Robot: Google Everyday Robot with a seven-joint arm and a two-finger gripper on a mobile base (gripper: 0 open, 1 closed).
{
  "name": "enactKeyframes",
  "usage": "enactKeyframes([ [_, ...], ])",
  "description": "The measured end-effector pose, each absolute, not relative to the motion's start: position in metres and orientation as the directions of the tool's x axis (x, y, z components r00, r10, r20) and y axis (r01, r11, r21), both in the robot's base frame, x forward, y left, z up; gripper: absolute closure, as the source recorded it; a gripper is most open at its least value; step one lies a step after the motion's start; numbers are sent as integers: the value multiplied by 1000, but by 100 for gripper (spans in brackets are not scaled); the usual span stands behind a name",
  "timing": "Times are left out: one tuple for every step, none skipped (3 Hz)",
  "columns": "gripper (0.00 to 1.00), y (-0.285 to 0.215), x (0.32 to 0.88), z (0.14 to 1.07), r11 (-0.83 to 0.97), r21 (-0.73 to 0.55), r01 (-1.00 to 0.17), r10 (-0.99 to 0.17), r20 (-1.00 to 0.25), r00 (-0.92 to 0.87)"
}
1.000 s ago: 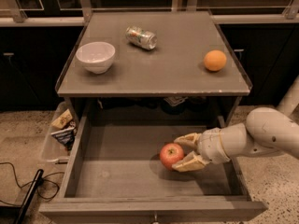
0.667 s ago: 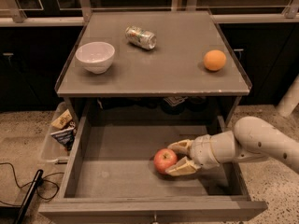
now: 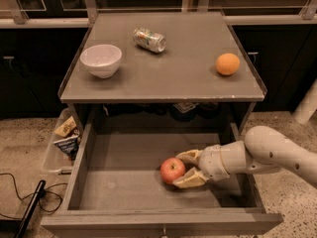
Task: Place apple into top drawer
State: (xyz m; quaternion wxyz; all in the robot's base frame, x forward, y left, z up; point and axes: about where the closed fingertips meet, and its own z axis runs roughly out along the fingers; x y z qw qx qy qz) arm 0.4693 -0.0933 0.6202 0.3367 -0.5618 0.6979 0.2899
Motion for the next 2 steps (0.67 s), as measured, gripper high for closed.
enactKeyframes([
  [58,-93,469,620,201,26,-979,-589,-796,-142],
  [35,-93,469,620,201,26,-979,-589,-796,-142],
])
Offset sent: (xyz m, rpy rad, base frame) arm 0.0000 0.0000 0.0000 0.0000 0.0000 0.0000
